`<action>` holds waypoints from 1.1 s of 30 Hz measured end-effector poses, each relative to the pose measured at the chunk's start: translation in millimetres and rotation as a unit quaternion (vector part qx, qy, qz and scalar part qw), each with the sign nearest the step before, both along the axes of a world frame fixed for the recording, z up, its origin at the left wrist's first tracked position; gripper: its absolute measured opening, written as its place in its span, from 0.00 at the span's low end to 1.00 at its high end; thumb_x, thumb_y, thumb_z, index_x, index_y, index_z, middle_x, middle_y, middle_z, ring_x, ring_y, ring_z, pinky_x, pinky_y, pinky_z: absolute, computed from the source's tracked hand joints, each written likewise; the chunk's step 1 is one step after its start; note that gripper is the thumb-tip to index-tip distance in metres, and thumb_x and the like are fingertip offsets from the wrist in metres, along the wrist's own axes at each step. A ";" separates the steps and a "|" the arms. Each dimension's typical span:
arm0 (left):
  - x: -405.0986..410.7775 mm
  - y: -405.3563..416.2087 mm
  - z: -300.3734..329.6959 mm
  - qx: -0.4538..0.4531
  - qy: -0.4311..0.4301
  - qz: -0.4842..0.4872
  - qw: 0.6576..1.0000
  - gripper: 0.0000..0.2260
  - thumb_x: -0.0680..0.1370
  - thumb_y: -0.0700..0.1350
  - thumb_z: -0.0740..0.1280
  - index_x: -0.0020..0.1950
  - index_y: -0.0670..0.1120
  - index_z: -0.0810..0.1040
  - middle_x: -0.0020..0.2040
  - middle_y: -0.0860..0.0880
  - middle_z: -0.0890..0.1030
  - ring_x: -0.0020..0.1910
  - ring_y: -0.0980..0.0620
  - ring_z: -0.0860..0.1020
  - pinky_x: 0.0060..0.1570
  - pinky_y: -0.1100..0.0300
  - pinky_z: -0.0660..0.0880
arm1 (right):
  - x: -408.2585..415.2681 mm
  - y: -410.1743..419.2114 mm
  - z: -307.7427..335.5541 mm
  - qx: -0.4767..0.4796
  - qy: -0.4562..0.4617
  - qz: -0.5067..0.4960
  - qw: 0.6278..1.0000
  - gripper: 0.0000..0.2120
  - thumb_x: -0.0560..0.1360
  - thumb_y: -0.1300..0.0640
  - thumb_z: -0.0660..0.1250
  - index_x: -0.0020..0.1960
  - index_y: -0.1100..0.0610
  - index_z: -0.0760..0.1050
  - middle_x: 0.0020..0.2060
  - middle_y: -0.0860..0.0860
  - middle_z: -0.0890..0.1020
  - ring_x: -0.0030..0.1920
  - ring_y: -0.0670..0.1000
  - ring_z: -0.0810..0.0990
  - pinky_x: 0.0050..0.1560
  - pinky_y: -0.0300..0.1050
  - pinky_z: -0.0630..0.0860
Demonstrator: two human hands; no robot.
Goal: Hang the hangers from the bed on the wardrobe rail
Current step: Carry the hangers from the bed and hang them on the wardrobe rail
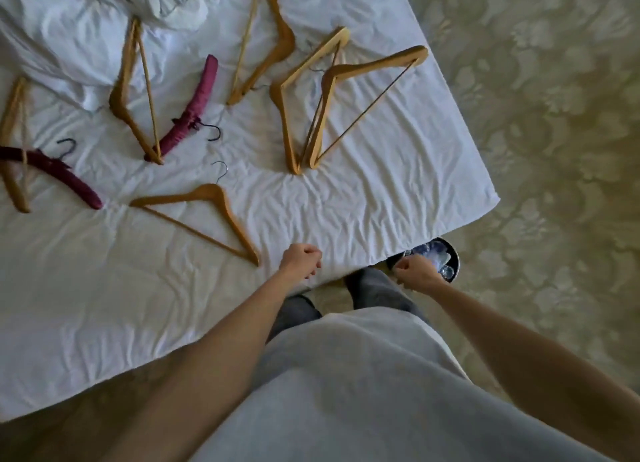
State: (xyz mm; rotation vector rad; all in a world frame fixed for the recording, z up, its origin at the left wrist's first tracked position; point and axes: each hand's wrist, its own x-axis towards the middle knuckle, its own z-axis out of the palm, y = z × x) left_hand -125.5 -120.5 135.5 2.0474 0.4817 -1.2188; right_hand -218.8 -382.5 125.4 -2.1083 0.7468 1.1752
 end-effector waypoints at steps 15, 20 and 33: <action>155.9 -28.1 -40.3 0.035 -0.059 0.159 0.985 0.08 0.79 0.44 0.65 0.48 0.43 0.84 0.37 0.47 0.84 0.30 0.52 0.80 0.33 0.59 0.77 | 277.1 -1.0 -17.0 0.060 -0.135 0.043 0.988 0.08 0.76 0.58 0.65 0.49 0.58 0.83 0.38 0.53 0.86 0.33 0.49 0.82 0.43 0.45 0.81; 235.8 -22.1 -64.3 0.059 -0.092 0.162 0.981 0.09 0.76 0.43 0.65 0.47 0.45 0.85 0.43 0.45 0.86 0.34 0.49 0.83 0.35 0.60 0.78 | 347.6 10.8 -40.5 0.041 -0.158 0.051 0.985 0.08 0.75 0.56 0.65 0.47 0.56 0.83 0.38 0.53 0.86 0.39 0.51 0.85 0.50 0.53 0.83; 356.8 -35.6 -186.4 0.107 -0.098 0.127 0.981 0.24 0.79 0.58 0.69 0.68 0.43 0.76 0.64 0.45 0.81 0.63 0.43 0.80 0.57 0.52 0.76 | 430.2 75.2 -168.7 -0.114 -0.102 0.031 0.988 0.32 0.76 0.40 0.67 0.70 0.59 0.64 0.60 0.56 0.79 0.60 0.61 0.79 0.56 0.54 0.75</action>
